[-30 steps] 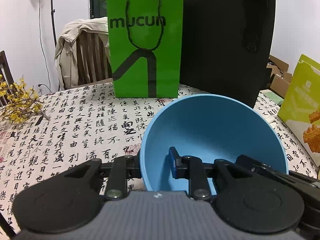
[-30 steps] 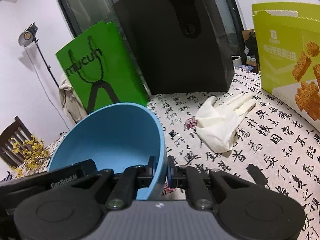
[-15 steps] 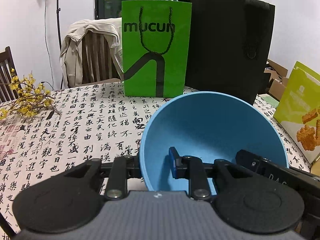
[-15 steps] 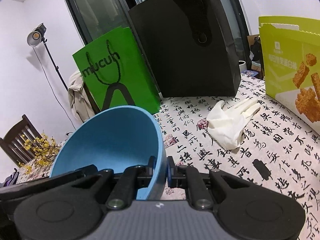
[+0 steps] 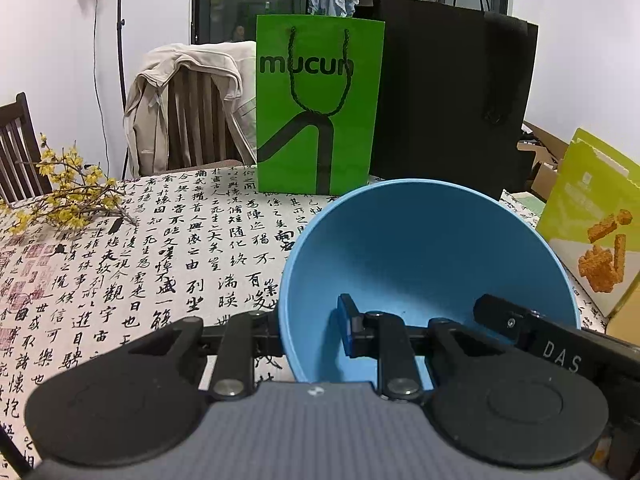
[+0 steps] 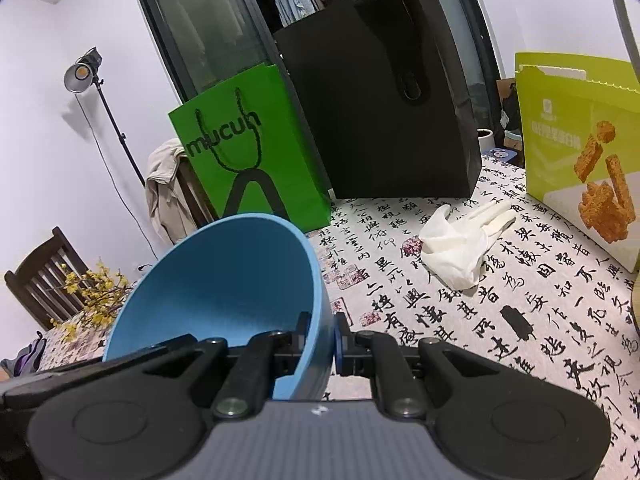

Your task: Organize plates and bowls

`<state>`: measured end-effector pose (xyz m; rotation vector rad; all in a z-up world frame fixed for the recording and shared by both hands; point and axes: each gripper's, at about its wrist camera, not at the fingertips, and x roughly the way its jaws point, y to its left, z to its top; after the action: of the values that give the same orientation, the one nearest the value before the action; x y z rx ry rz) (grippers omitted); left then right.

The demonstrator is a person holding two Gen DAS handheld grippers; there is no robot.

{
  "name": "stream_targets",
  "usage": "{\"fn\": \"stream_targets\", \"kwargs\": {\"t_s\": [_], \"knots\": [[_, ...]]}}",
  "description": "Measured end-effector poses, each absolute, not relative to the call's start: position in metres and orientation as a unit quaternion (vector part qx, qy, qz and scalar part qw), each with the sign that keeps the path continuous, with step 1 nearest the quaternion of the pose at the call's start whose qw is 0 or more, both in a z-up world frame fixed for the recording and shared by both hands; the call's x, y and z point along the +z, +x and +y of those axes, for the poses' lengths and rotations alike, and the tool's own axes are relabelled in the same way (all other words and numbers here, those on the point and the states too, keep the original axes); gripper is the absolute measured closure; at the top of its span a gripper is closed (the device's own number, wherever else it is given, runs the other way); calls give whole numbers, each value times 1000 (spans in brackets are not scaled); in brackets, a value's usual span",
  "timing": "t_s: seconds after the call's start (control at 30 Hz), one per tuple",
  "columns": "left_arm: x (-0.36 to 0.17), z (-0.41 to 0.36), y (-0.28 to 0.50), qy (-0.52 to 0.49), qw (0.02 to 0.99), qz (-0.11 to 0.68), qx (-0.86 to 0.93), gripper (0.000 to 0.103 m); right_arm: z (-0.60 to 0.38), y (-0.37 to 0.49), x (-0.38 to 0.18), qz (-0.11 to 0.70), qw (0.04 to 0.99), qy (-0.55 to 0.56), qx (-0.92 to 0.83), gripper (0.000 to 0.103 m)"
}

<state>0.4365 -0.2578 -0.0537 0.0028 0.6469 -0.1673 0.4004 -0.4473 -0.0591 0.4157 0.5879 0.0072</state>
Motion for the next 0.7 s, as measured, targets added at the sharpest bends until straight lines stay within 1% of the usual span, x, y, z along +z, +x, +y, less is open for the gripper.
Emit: {"fn": "stream_targets", "kwargs": {"t_s": [0.7], "knots": [[-34,-238,384,-1,952,294,-90,79,-431,352,-47,273,938,215,6,92]]}}
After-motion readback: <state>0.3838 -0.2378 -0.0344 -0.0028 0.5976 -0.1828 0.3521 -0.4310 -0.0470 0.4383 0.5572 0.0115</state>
